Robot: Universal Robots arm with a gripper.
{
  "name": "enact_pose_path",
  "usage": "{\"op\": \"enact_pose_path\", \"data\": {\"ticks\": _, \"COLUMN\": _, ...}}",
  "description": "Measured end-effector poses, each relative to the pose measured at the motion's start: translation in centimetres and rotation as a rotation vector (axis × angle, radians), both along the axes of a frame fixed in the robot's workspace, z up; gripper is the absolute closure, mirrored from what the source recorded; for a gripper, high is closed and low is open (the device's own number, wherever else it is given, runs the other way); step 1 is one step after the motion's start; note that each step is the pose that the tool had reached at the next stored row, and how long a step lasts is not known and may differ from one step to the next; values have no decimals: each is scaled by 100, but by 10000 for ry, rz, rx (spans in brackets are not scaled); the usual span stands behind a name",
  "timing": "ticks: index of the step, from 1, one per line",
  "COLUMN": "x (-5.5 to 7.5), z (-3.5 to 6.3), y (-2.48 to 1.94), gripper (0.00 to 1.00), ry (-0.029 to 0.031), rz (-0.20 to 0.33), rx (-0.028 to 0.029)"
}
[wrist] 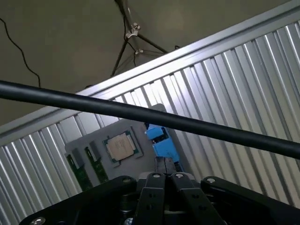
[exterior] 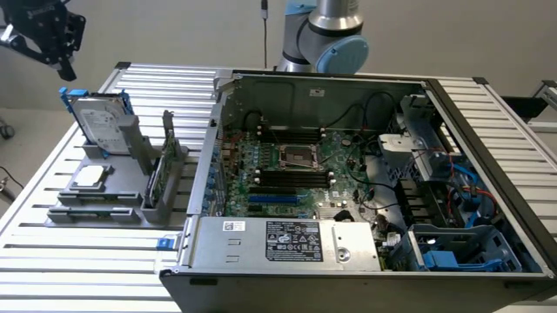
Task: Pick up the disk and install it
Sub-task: 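Pick up the disk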
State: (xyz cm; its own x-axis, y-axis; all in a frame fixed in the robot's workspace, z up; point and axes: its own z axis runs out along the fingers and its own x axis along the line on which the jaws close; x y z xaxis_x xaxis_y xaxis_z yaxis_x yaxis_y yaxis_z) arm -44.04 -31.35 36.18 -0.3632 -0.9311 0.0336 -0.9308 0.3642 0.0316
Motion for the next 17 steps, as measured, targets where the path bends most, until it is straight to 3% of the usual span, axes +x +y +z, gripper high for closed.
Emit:
{"op": "enact_pose_path", "data": {"ticks": 9, "x": 0, "z": -27, "y": 1, "gripper": 89, "ry": -13, "rz": 1470, "rx": 190}}
{"op": "enact_pose_path", "data": {"ticks": 17, "x": 0, "z": -50, "y": 3, "gripper": 89, "ry": -17, "rz": 2648, "rx": 291}}
